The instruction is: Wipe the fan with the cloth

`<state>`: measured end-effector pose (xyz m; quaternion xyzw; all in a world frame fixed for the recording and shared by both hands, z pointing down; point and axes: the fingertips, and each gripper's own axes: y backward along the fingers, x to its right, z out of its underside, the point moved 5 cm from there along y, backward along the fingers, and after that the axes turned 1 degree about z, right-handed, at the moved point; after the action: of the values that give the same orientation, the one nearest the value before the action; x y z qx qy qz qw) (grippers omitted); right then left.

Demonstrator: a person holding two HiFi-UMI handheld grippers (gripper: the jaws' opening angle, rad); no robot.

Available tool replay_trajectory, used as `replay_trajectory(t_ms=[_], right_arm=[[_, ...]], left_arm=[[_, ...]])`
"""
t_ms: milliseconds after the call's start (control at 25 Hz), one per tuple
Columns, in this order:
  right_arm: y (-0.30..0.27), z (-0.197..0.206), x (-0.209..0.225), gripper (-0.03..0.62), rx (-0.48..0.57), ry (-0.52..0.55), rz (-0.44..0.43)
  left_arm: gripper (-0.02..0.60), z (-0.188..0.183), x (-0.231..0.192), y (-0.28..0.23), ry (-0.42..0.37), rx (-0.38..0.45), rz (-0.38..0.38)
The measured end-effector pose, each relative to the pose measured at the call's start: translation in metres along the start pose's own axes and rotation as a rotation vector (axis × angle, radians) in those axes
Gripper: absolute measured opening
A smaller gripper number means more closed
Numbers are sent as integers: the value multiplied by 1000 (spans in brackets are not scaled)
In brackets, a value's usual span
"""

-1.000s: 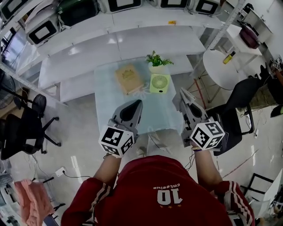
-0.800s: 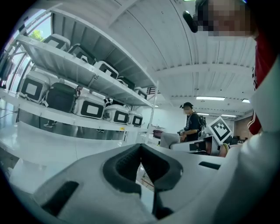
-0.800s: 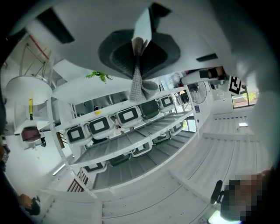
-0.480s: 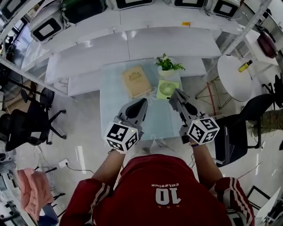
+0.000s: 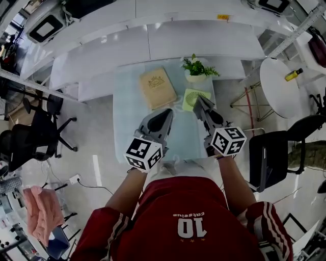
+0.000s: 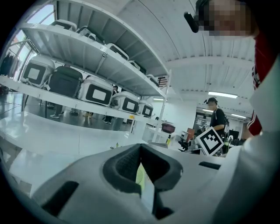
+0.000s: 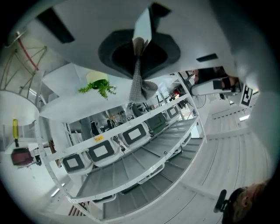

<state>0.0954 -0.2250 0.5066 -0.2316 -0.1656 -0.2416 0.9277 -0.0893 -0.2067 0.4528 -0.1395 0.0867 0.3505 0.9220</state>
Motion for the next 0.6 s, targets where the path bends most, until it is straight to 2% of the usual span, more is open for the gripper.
replay_trajectory(t_ms=[200,400,600], right_arm=[[-30,17,14,18,-31,-2,-6],[-55,32,26,18,-73,2,-7],[-79,46,38,18,-112,-8,7]], left_arm=[[3,13,-13,-14,15,-15,-17],[3,25,-24,-25,-25,-57,-17],[3,28,-32,-26,11,-58,-30]])
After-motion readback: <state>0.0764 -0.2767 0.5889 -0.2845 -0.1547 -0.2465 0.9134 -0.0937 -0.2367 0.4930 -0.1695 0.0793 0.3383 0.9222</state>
